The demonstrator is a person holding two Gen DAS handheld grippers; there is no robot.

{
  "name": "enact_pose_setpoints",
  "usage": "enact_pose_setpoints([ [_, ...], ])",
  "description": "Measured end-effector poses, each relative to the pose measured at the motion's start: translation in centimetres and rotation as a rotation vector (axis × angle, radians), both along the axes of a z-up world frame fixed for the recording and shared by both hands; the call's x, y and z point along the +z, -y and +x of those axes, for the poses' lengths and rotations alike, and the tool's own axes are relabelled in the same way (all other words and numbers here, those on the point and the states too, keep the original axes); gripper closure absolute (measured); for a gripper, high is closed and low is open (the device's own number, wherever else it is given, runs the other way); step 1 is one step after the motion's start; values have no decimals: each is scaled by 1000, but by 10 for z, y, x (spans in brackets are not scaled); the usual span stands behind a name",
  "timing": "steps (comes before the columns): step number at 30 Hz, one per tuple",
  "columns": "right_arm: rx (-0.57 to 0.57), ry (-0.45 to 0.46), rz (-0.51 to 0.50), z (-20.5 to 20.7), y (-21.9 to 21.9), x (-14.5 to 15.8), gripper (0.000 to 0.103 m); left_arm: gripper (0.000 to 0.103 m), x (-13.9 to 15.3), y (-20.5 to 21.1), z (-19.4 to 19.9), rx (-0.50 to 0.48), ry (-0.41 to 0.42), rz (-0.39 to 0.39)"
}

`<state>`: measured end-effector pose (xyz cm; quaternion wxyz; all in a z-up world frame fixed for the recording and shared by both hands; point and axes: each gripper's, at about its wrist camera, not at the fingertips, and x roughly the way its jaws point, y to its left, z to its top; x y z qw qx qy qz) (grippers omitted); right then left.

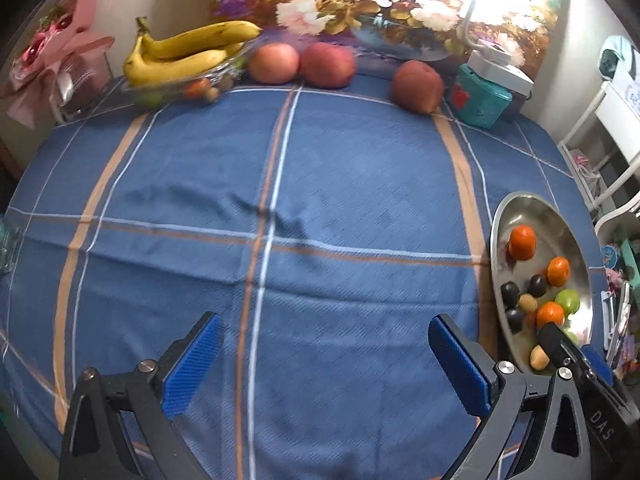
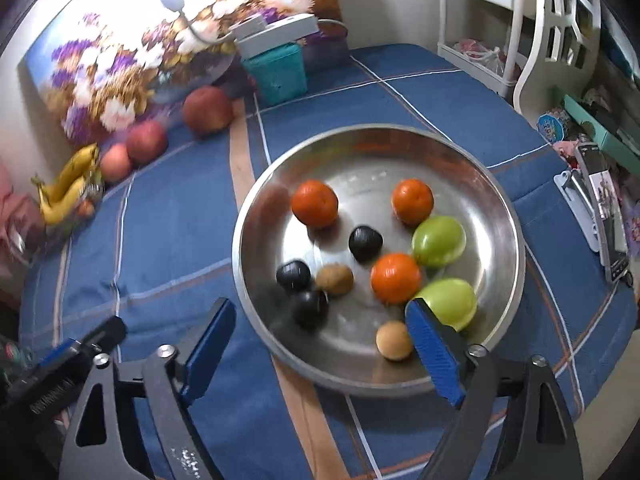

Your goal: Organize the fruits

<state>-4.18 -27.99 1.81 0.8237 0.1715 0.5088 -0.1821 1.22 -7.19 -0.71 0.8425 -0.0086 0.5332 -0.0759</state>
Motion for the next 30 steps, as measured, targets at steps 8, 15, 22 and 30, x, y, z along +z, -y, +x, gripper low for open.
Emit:
enact_pose_setpoints([
  [8, 43, 2, -33, -15, -18, 5, 5, 0, 6, -17, -18, 58, 3, 108],
  [15, 63, -4, -58, -15, -25, 7, 5, 0, 8, -27, -18, 124, 0, 149],
  [22, 65, -8, -64, -13, -27, 6, 5, 0, 9, -25, -18, 114, -1, 156],
  [30, 56, -1, -72, -14, -24, 8, 5, 0, 8, -16, -20, 87, -6, 193],
])
